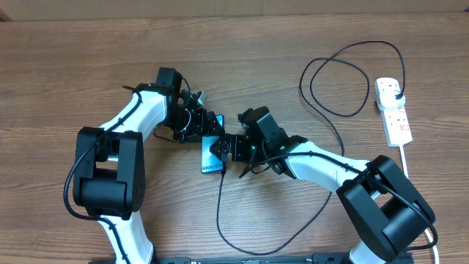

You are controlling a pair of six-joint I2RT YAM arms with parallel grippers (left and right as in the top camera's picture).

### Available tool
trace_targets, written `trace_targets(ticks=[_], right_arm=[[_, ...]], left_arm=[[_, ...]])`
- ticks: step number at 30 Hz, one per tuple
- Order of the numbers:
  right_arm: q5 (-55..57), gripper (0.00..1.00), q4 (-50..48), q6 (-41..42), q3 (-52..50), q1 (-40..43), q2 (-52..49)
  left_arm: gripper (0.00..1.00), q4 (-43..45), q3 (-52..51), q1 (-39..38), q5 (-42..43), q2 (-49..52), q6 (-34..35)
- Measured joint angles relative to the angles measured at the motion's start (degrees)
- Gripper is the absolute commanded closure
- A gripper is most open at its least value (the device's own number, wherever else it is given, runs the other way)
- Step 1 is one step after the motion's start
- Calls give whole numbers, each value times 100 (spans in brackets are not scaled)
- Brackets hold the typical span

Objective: Plug charger to phone and switch on socket
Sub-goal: 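Close the right gripper on the phone's long side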

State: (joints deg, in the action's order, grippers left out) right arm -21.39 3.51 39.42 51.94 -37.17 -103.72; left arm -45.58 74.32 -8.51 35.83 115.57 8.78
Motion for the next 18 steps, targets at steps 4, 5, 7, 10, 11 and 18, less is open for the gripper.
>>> trace_targets(ticks=[4,5,7,10,11,18], right_arm=[[37,19,-142,85,0,-4,0],[42,20,-181,90,0,-7,0],[42,22,-203,90,0,-11,0],[48,27,-212,98,0,-26,0],[50,28,-243,103,0,-42,0],[63,33,-334,105,0,-81,0]], left_arm=[[40,2,-4,0,24,2,-2],[40,2,-4,0,39,7,-7],[40,2,-4,0,79,13,-42],[40,2,-4,0,127,22,-66],[40,2,-4,0,142,26,-79],[40,2,-4,0,179,35,-129]])
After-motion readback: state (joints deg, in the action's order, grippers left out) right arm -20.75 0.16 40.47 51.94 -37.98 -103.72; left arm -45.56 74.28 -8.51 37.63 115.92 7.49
